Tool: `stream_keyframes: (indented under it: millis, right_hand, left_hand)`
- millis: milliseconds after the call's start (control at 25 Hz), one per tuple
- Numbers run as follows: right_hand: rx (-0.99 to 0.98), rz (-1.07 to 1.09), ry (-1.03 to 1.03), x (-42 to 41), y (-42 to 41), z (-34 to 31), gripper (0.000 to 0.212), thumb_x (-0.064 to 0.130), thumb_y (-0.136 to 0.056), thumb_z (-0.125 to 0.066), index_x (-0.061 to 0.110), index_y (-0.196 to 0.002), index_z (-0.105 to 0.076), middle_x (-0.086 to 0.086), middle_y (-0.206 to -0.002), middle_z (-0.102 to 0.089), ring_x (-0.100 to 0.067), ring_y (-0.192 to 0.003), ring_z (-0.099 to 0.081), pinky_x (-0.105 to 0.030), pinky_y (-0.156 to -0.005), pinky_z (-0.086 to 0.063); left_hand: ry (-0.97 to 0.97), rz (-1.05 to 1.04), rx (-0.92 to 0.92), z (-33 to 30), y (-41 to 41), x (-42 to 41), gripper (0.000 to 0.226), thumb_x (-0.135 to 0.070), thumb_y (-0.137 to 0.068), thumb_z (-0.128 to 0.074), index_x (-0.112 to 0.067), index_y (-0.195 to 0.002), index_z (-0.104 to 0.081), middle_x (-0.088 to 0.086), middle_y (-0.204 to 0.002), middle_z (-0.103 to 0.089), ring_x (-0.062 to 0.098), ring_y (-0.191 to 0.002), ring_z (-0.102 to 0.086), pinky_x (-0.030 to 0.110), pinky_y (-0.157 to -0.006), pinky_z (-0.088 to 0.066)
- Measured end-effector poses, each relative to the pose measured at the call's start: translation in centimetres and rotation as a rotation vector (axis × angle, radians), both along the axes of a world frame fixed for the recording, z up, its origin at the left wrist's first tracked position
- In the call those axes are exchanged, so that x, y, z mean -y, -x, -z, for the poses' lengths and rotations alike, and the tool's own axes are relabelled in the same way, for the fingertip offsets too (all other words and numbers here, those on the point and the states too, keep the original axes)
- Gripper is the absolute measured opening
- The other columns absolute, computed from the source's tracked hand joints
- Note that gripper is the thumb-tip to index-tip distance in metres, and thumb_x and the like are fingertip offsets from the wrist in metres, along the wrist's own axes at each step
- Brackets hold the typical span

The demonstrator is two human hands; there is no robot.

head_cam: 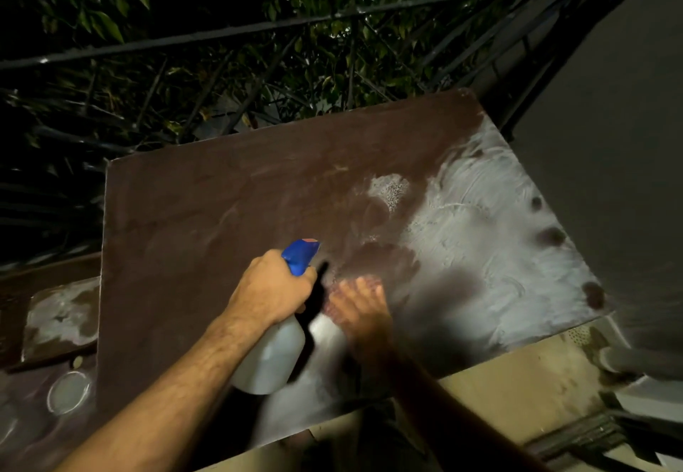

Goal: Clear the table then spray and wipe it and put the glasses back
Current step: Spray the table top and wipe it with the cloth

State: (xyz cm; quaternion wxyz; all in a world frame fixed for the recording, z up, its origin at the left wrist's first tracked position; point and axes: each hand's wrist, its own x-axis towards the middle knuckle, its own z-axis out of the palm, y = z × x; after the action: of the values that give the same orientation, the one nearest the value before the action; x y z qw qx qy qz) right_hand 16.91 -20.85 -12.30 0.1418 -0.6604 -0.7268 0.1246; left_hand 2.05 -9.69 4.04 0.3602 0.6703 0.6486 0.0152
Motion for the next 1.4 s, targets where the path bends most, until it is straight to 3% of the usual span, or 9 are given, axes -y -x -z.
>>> stream_keyframes:
  millis: [120, 200, 440, 560, 760, 880, 1040, 1200, 1400]
  right_hand:
    - [0.099, -0.39, -0.054, 0.4, -2.1, -0.7, 0.057, 0.035, -0.078, -0.055, 0.024, -0.133, -0.048, -0.012, -0.135, -0.051, -0.038, -0.126, -0.042, -0.06, -0.107, -0.03]
    - [0.185, -0.443, -0.024, -2.3, -5.0, 0.1, 0.051, 0.03, -0.084, -0.055, 0.024, -0.135, -0.05, -0.012, -0.139, -0.048, -0.039, -0.129, -0.038, -0.06, -0.105, -0.032]
    - [-0.037, 0.179, 0.089, -13.2, -11.5, -2.0, 0.063, 0.011, -0.09, -0.046, 0.025, -0.15, -0.034, -0.003, -0.159, -0.024, -0.027, -0.149, -0.01, -0.044, -0.12, 0.005]
    - [-0.053, 0.254, 0.005, -11.6, -9.9, -1.0, 0.057, 0.019, -0.087, -0.043, 0.019, -0.144, -0.045, -0.01, -0.152, -0.038, -0.036, -0.144, -0.023, -0.052, -0.119, -0.008]
    - [0.161, -0.149, 0.114, -9.3, -8.8, 2.8, 0.037, 0.017, -0.092, -0.038, 0.027, -0.109, -0.069, -0.006, -0.109, -0.066, -0.037, -0.113, -0.047, -0.046, -0.095, -0.039]
    - [0.15, -0.066, 0.01, -13.1, -13.3, 1.1, 0.04, 0.018, -0.097, -0.032, 0.025, -0.127, -0.058, -0.008, -0.13, -0.061, -0.034, -0.122, -0.049, -0.051, -0.107, -0.033]
    - [-0.001, 0.265, 0.064, -19.5, -17.5, -1.6, 0.057, 0.013, -0.092, -0.042, 0.022, -0.149, -0.038, -0.004, -0.157, -0.03, -0.027, -0.148, -0.015, -0.041, -0.12, 0.005]
    - [-0.06, 0.291, 0.071, -19.0, -15.4, -1.5, 0.057, 0.02, -0.088, -0.037, 0.019, -0.144, -0.046, -0.009, -0.153, -0.037, -0.033, -0.145, -0.023, -0.051, -0.12, -0.005]
    - [-0.088, -0.221, 0.12, -6.2, -9.0, -1.6, 0.047, 0.032, -0.085, -0.048, 0.023, -0.13, -0.057, -0.003, -0.141, -0.051, -0.031, -0.138, -0.037, -0.053, -0.115, -0.018]
  left_hand:
    - [0.0, -0.045, -0.023, -0.2, -1.1, -1.0, 0.031, -0.042, -0.081, -0.066, -0.012, -0.079, -0.066, 0.008, -0.076, -0.073, 0.029, -0.075, -0.07, 0.029, -0.062, -0.046]
    - [-0.001, -0.061, -0.024, -0.2, -1.4, -1.5, 0.031, -0.043, -0.08, -0.065, -0.012, -0.078, -0.068, 0.007, -0.075, -0.074, 0.028, -0.073, -0.071, 0.029, -0.061, -0.047]
    - [0.014, -0.132, -0.05, 0.2, -2.8, -2.5, 0.031, -0.042, -0.081, -0.062, -0.012, -0.078, -0.069, 0.003, -0.064, -0.073, 0.016, -0.058, -0.069, 0.025, -0.05, -0.042]
    - [-0.002, -0.156, -0.057, 0.1, -4.0, -3.3, 0.027, -0.035, -0.085, -0.064, -0.011, -0.072, -0.066, 0.004, -0.06, -0.073, 0.017, -0.055, -0.069, 0.025, -0.048, -0.043]
    - [-0.001, -0.175, -0.039, 0.1, -5.4, -4.7, 0.029, -0.032, -0.085, -0.062, -0.008, -0.069, -0.063, 0.006, -0.057, -0.073, 0.023, -0.06, -0.071, 0.033, -0.057, -0.053]
    - [-0.007, -0.221, -0.044, -0.1, -6.2, -5.3, 0.027, -0.03, -0.087, -0.062, -0.008, -0.073, -0.067, 0.002, -0.053, -0.073, 0.017, -0.058, -0.07, 0.027, -0.053, -0.047]
    - [-0.017, -0.285, -0.055, -0.2, -7.0, -5.9, 0.024, -0.028, -0.088, -0.062, -0.008, -0.077, -0.068, 0.002, -0.052, -0.073, 0.017, -0.061, -0.069, 0.026, -0.053, -0.044]
    - [-0.004, -0.288, -0.064, 0.1, -8.4, -5.8, 0.024, -0.03, -0.086, -0.063, -0.009, -0.076, -0.069, 0.003, -0.055, -0.073, 0.017, -0.062, -0.069, 0.026, -0.053, -0.043]
    - [0.02, -0.184, -0.101, 0.4, -9.9, -6.1, 0.036, -0.042, -0.081, -0.058, -0.008, -0.074, -0.068, 0.006, -0.066, -0.074, 0.024, -0.069, -0.07, 0.03, -0.056, -0.045]
